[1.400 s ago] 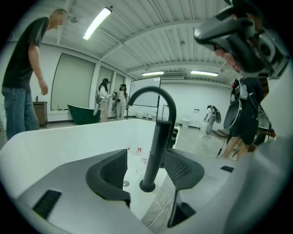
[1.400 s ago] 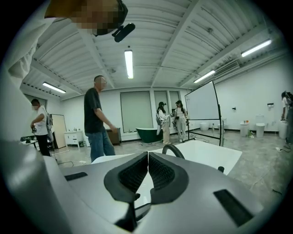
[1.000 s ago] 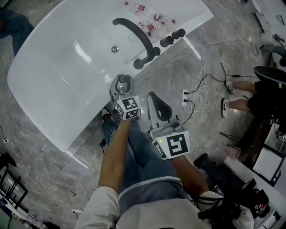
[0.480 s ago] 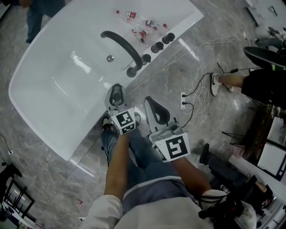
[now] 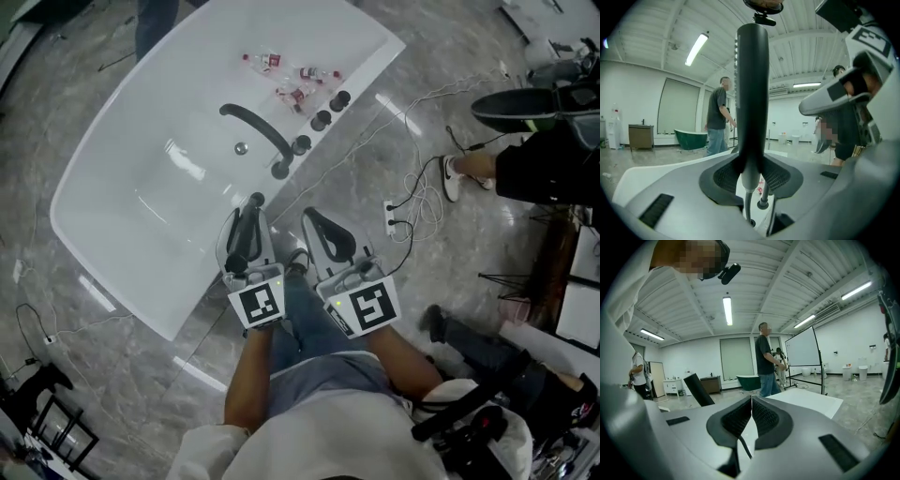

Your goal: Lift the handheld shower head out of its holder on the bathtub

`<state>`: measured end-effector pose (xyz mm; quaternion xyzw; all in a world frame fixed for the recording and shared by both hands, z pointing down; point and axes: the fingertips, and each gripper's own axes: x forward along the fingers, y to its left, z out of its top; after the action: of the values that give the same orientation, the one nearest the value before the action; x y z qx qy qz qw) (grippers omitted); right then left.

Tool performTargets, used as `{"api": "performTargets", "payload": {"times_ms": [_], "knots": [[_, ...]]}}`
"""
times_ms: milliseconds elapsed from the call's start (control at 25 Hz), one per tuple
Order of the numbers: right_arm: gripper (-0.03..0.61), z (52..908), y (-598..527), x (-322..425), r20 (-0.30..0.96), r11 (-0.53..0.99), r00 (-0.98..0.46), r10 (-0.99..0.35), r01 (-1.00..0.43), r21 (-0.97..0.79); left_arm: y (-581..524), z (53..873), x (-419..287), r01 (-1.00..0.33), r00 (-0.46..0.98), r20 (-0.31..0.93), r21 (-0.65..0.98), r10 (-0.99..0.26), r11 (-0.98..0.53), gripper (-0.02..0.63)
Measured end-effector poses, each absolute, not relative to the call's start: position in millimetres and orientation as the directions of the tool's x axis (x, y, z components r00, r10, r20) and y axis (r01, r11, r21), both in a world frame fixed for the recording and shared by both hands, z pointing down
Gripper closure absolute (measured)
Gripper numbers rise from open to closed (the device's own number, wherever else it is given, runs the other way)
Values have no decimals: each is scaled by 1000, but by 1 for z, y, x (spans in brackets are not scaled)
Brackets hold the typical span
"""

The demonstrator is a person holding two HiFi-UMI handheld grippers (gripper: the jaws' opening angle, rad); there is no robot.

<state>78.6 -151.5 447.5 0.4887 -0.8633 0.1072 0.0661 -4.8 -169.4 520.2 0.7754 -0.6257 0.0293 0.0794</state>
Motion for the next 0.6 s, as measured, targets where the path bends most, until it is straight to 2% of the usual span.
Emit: {"api": "performTargets", "payload": {"times_ms": [360, 600], "knots": [[561, 248, -67, 54, 104, 511, -521, -847, -853, -110, -82, 308, -23, -915, 401, 128, 16, -907, -403, 465], [561, 183, -25, 37, 49, 519, -521, -852, -853, -47, -42, 223, -37, -841, 540, 80, 12, -838, -540, 465]]}}
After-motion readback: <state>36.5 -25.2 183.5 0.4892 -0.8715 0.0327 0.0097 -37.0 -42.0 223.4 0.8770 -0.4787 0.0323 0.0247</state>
